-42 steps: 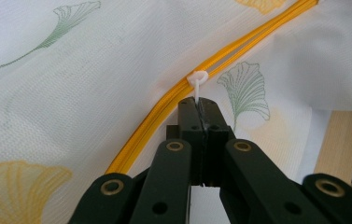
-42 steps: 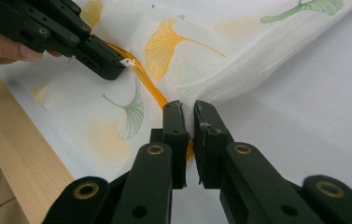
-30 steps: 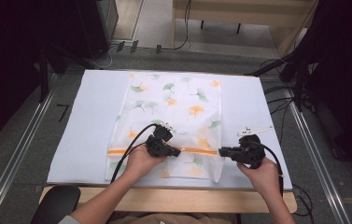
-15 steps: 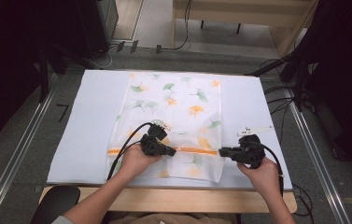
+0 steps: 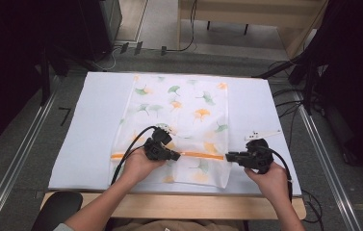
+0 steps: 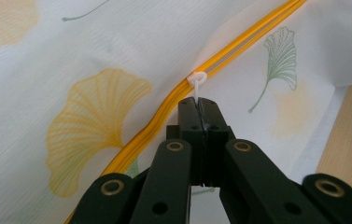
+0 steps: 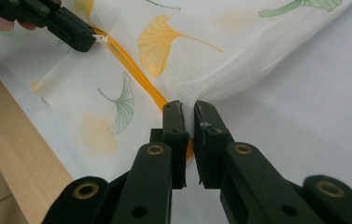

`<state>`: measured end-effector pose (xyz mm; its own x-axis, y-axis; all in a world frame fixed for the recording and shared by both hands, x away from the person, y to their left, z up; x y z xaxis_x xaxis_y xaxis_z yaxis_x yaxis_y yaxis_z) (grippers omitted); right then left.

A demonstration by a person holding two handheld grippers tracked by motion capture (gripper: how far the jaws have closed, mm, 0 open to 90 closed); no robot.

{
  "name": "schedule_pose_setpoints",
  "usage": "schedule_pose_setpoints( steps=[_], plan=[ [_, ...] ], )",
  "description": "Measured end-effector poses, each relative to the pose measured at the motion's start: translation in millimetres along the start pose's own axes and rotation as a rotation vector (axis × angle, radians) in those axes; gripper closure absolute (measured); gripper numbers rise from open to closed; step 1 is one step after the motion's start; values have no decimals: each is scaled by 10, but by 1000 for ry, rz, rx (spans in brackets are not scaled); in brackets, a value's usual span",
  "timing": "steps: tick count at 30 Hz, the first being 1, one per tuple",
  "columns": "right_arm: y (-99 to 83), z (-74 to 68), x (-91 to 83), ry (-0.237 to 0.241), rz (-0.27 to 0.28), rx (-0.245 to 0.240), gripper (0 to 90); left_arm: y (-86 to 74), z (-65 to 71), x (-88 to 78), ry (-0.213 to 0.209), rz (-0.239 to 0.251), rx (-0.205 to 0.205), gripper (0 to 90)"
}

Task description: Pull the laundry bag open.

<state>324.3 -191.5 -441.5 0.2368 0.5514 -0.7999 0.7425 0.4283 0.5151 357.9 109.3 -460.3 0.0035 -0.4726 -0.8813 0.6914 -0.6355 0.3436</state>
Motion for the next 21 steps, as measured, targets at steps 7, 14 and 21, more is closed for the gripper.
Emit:
schedule_pose_setpoints(
  steps=[7, 14, 21],
  plan=[
    [-1, 9, 1, 0, -1, -2, 860, -39, -34, -42, -4, -8, -7, 900],
    [-1, 14, 6, -2, -5, -4, 860, -152, -121, -180, 16, -18, -11, 900],
    [4, 11, 12, -1, -5, -3, 860, -266, -209, -272, 22, -20, -29, 900]
  ],
)
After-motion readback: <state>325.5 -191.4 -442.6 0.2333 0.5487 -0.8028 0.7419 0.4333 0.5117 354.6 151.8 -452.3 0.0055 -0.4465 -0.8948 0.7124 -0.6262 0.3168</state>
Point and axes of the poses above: each handheld gripper's, and its own axes: x roughly forward along the jaws, y roughly out of its top, z roughly to its right, the point moved 2 cm from there along x, roughly forward along the jaws, and after that the axes turned 9 degrees about -z, right-handed, at the moved point
